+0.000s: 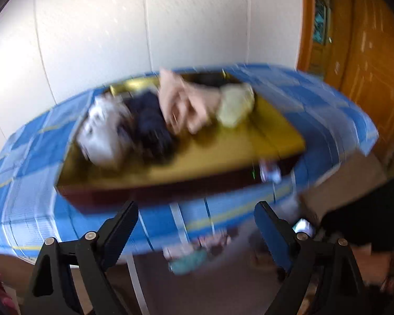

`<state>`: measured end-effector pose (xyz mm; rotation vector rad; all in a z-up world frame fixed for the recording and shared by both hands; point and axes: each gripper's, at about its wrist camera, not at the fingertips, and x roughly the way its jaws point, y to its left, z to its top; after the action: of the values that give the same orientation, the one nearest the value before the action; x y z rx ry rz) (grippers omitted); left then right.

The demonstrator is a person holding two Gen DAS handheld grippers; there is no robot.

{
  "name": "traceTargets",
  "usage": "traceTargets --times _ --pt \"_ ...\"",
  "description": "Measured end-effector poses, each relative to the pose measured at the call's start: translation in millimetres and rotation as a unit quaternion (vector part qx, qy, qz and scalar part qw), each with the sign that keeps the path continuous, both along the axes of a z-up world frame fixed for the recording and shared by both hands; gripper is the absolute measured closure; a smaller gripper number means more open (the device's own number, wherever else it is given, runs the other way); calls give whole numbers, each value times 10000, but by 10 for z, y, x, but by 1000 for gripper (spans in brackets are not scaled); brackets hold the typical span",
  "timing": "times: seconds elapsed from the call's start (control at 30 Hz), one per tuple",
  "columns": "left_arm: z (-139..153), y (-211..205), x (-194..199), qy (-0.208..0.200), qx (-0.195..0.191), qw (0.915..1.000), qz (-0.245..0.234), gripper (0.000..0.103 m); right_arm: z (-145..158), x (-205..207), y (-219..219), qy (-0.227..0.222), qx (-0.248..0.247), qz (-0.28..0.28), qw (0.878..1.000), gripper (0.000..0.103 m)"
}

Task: Organize soft objects
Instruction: 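Move the open left gripper back into the drawer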

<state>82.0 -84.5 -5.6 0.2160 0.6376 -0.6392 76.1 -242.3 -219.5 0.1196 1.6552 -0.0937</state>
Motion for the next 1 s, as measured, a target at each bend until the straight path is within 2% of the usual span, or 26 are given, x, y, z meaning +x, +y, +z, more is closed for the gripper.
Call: traceTargets --times 0.17,0.3,0.37,0.67,0.8,1.0 --pt "-476 -153 -64 358 603 9974 -193 13 -3 -14 11 -32 4 4 10000 71" --pt "-871 -335 17 551 1383 9887 -160 13 -14 -32 7 -46 0 22 10000 71" --pt "-992 -384 66 686 1563 9853 -112 13 -16 -39 7 -52 0 28 10000 71" --pt "-1576 -515 258 1328 2175 9670 -65 13 -11 -69 33 -83 -45 86 9999 71" --pt "-1746 -485 355 1605 2180 9626 150 13 -16 -92 85 -98 -108 170 9997 71" --pt "-1916 -478 424 1629 2293 9592 295 13 -31 -119 137 -76 -141 176 9997 71"
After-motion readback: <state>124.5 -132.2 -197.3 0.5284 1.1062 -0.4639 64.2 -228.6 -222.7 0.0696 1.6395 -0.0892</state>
